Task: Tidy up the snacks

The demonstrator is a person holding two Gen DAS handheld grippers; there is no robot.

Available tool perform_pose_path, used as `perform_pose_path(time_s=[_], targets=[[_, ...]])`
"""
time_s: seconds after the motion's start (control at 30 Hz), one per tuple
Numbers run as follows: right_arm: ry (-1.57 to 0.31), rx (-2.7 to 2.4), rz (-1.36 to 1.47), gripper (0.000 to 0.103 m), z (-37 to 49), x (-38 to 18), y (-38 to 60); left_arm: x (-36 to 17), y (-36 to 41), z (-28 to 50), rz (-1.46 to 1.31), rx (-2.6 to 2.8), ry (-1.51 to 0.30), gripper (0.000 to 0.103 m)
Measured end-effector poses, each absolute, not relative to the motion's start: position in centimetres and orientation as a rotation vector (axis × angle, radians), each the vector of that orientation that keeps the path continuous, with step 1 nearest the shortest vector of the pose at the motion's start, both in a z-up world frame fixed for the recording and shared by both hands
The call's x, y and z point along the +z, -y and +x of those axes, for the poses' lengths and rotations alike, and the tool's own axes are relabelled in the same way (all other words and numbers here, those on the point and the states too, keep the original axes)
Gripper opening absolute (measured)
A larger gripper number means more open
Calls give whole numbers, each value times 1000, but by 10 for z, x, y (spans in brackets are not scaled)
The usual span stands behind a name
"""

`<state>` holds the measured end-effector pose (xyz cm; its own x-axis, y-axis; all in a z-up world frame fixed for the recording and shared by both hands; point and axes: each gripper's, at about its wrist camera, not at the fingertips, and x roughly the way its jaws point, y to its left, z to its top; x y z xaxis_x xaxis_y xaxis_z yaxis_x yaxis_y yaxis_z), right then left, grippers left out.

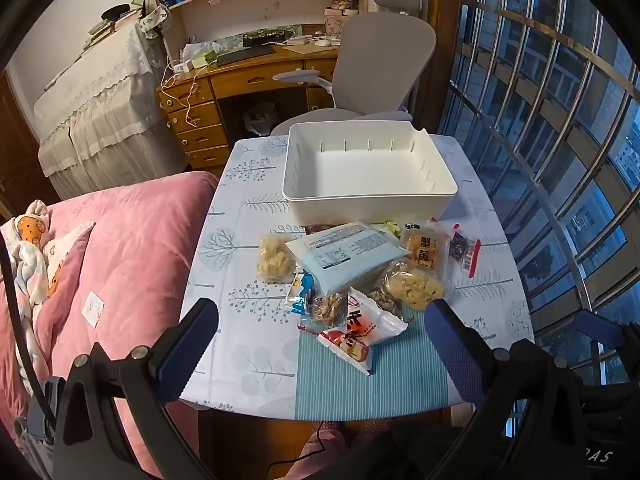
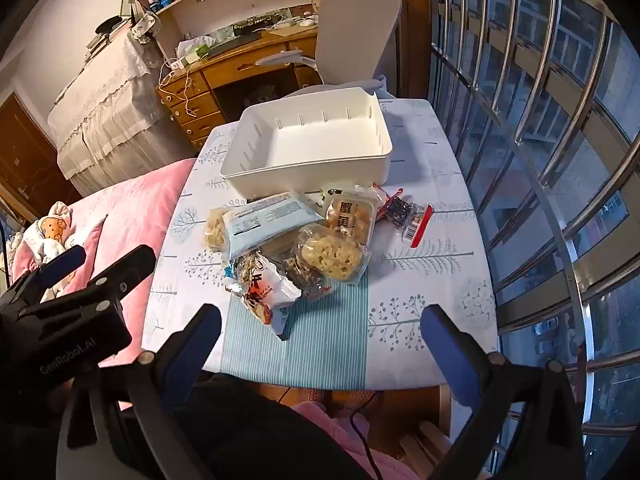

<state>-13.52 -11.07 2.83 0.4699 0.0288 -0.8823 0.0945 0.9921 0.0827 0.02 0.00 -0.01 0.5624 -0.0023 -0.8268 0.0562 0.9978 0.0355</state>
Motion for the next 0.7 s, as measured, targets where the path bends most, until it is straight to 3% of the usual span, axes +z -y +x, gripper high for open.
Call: perform_pose_path(time_s=[0.7], targets=[[-1084, -36, 124, 100, -134, 28, 111, -3, -3, -4, 50, -31, -985, 102]])
